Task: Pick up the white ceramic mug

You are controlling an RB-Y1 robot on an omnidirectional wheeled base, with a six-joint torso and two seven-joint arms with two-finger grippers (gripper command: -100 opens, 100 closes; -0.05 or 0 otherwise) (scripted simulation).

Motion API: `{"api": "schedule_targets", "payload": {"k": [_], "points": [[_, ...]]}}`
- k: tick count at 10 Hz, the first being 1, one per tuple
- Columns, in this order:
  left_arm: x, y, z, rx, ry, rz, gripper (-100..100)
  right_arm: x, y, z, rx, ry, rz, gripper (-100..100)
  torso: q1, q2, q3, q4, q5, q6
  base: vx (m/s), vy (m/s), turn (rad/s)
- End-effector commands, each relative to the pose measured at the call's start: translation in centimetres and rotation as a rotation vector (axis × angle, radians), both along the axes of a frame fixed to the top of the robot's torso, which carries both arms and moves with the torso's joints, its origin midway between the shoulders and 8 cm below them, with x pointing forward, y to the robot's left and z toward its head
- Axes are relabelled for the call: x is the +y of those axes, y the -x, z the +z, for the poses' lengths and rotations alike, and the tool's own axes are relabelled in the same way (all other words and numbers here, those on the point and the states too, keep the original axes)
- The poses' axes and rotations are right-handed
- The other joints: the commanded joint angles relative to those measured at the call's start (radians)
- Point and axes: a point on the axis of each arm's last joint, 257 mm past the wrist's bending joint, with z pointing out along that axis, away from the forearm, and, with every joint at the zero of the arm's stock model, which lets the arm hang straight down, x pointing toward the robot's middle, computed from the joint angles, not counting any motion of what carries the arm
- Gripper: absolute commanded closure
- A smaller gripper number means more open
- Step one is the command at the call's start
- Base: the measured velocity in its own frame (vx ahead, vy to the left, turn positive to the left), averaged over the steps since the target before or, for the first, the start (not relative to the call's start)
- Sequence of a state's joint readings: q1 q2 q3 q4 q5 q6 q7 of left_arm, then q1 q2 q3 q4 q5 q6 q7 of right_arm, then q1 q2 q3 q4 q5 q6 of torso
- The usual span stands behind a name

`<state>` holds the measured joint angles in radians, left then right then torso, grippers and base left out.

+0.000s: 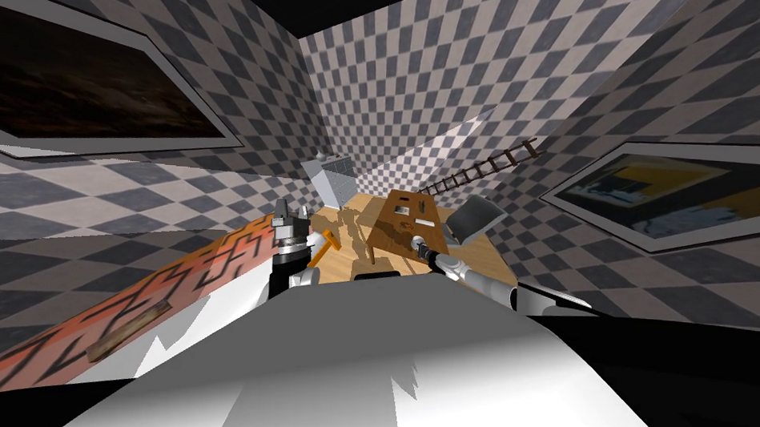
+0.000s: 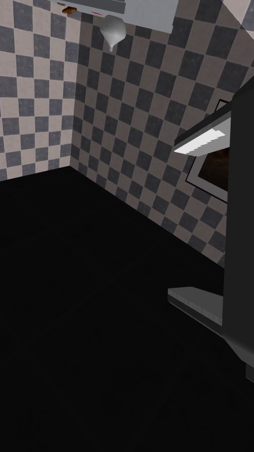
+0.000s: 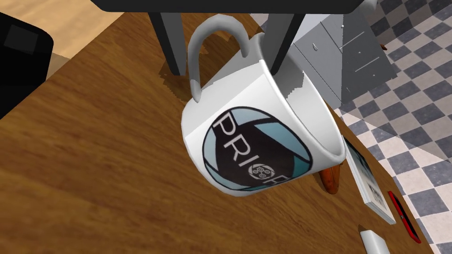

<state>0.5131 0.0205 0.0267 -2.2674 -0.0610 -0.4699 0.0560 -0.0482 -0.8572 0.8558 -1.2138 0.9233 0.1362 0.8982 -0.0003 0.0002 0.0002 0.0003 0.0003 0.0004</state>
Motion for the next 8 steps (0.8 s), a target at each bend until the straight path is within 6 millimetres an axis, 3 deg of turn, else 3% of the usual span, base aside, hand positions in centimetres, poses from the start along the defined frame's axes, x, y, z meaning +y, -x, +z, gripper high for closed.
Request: {"api": "schedule_targets", "payload": {"k": [1,3,4,5,7,8], "points": [[0.0,0.0,0.0,0.0,0.0,0.0,0,0.0,0.0,0.0,0.0,0.0,0.0,100,0.0,0.0,0.0,0.0,0.0,0.0,0.0,0.0,0.0],[0.0,0.0,0.0,0.0,0.0,0.0,0,0.0,0.0,0.0,0.0,-0.001,0.0,100,0.001,0.0,0.0,0.0,0.0,0.0,0.0,0.0,0.0],[0.0,0.0,0.0,0.0,0.0,0.0,0,0.0,0.0,0.0,0.0,-0.001,0.0,0,0.001,0.001,0.0,0.0,0.0,0.0,0.0,0.0,0.0],[0.0,0.0,0.0,0.0,0.0,0.0,0,-0.8,-0.1,0.8,-0.001,0.002,0.009,100,0.001,0.001,0.0,0.0,0.0,0.0,-0.037,0.044,-0.067],[0.0,0.0,0.0,0.0,0.0,0.0,0,-0.9,-0.1,1.0,-0.003,0.003,0.01,100,0.005,0.005,0.003,0.001,0.002,0.001,-0.051,0.056,-0.058],[0.0,0.0,0.0,0.0,0.0,0.0,0,-0.9,-0.1,1.1,-0.001,0.004,0.011,0,0.004,0.004,0.002,0.001,0.001,0.0,-0.007,0.006,0.001]]}}
